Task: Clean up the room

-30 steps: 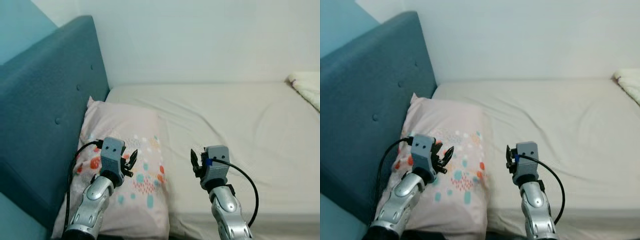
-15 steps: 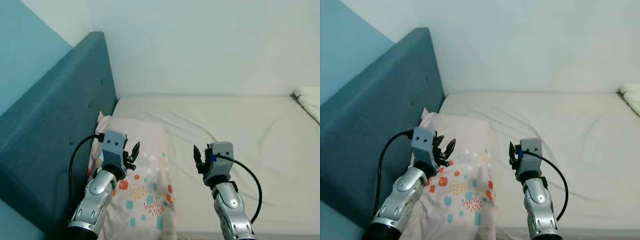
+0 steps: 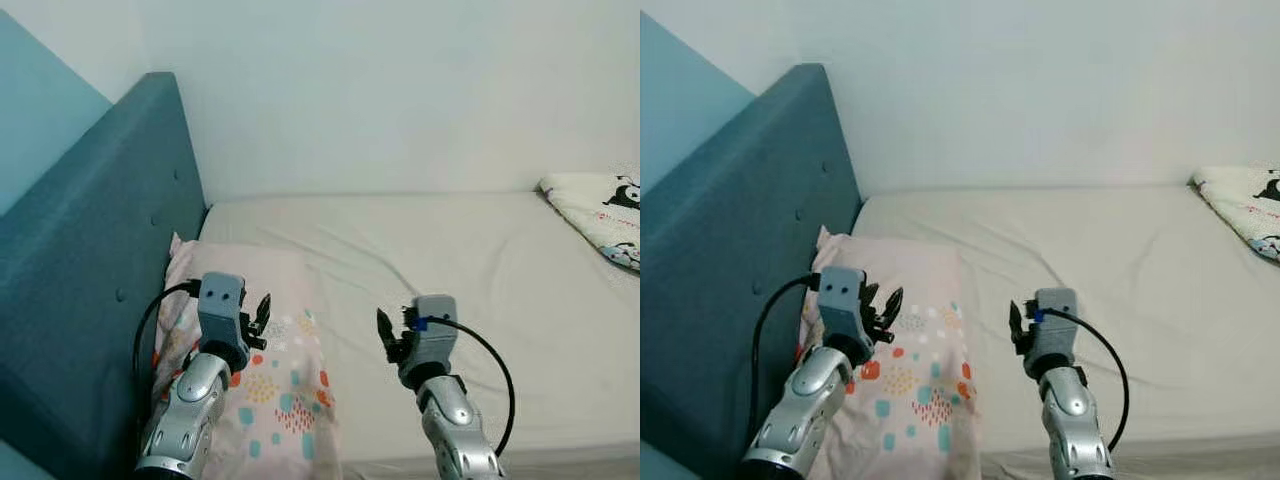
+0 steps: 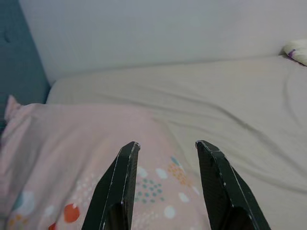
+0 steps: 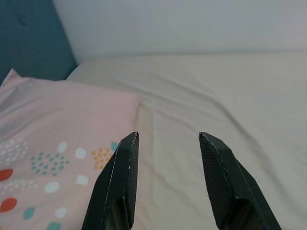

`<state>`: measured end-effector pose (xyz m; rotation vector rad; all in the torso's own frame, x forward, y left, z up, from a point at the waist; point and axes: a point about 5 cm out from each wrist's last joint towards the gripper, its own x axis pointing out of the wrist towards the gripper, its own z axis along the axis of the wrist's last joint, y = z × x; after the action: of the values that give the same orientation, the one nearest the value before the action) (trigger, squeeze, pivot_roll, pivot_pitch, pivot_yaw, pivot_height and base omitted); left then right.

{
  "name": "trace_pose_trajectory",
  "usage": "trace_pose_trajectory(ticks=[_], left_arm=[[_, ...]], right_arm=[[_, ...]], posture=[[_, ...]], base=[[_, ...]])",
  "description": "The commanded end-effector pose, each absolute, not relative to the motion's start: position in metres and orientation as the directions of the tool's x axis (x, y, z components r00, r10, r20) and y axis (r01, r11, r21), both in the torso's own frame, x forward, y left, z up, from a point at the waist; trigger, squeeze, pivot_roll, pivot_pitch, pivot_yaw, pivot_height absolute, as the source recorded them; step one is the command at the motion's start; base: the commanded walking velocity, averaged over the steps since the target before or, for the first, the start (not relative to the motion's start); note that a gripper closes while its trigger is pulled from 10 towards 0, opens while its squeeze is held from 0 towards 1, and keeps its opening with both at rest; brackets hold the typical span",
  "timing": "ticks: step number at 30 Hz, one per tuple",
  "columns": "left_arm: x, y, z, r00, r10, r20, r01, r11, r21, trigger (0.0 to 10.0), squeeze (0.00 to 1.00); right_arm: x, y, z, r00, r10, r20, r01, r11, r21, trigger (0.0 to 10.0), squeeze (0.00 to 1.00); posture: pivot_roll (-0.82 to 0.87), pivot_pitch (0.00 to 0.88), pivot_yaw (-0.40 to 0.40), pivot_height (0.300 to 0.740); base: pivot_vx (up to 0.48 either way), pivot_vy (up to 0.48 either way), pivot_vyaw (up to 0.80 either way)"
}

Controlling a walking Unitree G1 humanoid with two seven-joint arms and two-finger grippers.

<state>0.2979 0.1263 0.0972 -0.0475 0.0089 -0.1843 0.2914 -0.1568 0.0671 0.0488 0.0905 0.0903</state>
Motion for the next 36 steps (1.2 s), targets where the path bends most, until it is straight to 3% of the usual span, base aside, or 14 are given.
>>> trace_pose_trajectory(ticks=[1, 12, 36], left_arm=[[0.298, 0.117, 0.097, 0.972, -0.236, -0.012, 0.235, 0.971, -0.049, 10.0, 0.0], [0.299, 0.109, 0.101, 0.962, -0.271, -0.02, 0.27, 0.962, -0.041, 10.0, 0.0], [0.302, 0.118, 0.104, 0.966, -0.259, -0.016, 0.258, 0.966, -0.025, 10.0, 0.0]], right_arm=[[0.292, -0.155, 0.067, 0.991, 0.08, -0.105, -0.072, 0.994, 0.083, 10.0, 0.0], [0.294, -0.156, 0.071, 0.993, 0.064, -0.104, -0.054, 0.994, 0.097, 10.0, 0.0], [0.295, -0.173, 0.065, 0.988, -0.009, -0.157, 0.017, 0.999, 0.05, 10.0, 0.0]], posture=[[-0.01, 0.0, -0.021, 0.74], [0.01, 0.0, -0.024, 0.74], [0.01, 0.0, -0.014, 0.74]], base=[[0.0, 0.0, 0.0], [0.0, 0.0, 0.0], [0.0, 0.0, -0.8]])
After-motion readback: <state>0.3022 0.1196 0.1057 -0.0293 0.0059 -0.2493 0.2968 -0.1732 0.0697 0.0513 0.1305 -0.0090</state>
